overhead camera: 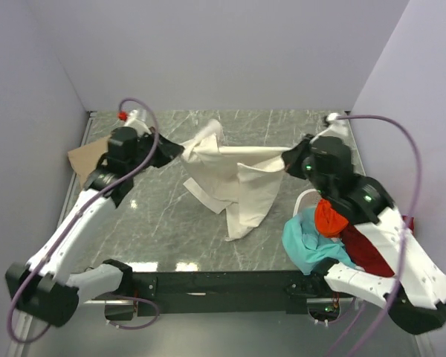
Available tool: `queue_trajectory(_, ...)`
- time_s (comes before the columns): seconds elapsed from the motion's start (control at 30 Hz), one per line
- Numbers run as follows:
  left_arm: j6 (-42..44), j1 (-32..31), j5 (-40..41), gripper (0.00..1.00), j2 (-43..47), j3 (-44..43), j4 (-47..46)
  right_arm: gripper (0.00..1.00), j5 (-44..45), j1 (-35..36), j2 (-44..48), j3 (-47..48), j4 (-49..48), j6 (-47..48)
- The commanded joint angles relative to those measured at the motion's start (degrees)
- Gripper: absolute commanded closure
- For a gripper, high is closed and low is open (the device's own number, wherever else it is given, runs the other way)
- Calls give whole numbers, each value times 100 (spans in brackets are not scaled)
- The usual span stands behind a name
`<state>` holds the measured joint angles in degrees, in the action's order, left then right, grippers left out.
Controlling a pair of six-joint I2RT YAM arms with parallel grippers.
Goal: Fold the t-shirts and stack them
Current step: Flatten the tshirt out
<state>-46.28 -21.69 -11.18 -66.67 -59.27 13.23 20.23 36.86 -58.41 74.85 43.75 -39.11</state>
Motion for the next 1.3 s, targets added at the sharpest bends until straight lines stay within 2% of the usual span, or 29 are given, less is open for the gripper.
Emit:
queue_trajectory(0.0,295,209,300,100,741,-322,838,100,920,-39,496,495,108,509)
queue_trajectory(0.23,453,447,1109,100,1815,-840,1673,100,966,-30,1393,496,-585,993)
queue_trajectory(0.4,681,455,1776,100,2097,-1245,1955,100,624,-39,1342,206,-823,1090)
queue_trajectory(0.5,734,455,1891,100,1992,-1027,2016,100,246,-30,1061,-171,-1060,985)
queue_trajectory(0.6,717,455,1961,99,1738,-351,1798,100,16,-39,683,-733,-1491,888)
queue_trajectory(0.7,673,517,2295,63,1282,274,1621,100,-97,-91,78,-1305,-1939,740)
queue_trajectory(0.73,664,587,2331,38,1149,423,1612,100,-168,-118,-307,-1454,-1966,686)
queue_trajectory(0.77,690,596,2409,29,948,468,1577,97,-273,-205,-520,-1482,-1949,607)
queue_trajectory(0.8,743,587,2427,24,867,512,1577,85,-561,-223,-713,-1499,-1940,511)
queue_trajectory(0.83,761,587,2480,19,832,530,1594,77,-694,-232,-1063,-1543,-1957,510)
queue_trajectory(0.93,840,483,2410,18,858,670,1568,53,-1064,-232,-1522,-1657,-1932,370)
queue_trajectory(1.0,840,185,2375,19,963,784,1481,45,-1152,-223,-1603,-1850,-2019,264)
queue_trajectory(1.07,779,-132,2392,21,920,969,1393,42,-1179,-214,-1586,-2008,-2072,159)
queue_trajectory(1.13,639,-711,2436,21,780,1075,1217,41,-1188,-223,-1542,-2220,-2107,80)
queue_trajectory(1.27,445,-1424,2375,23,60,1005,875,41,-952,-250,-1498,-2448,-1853,-96)
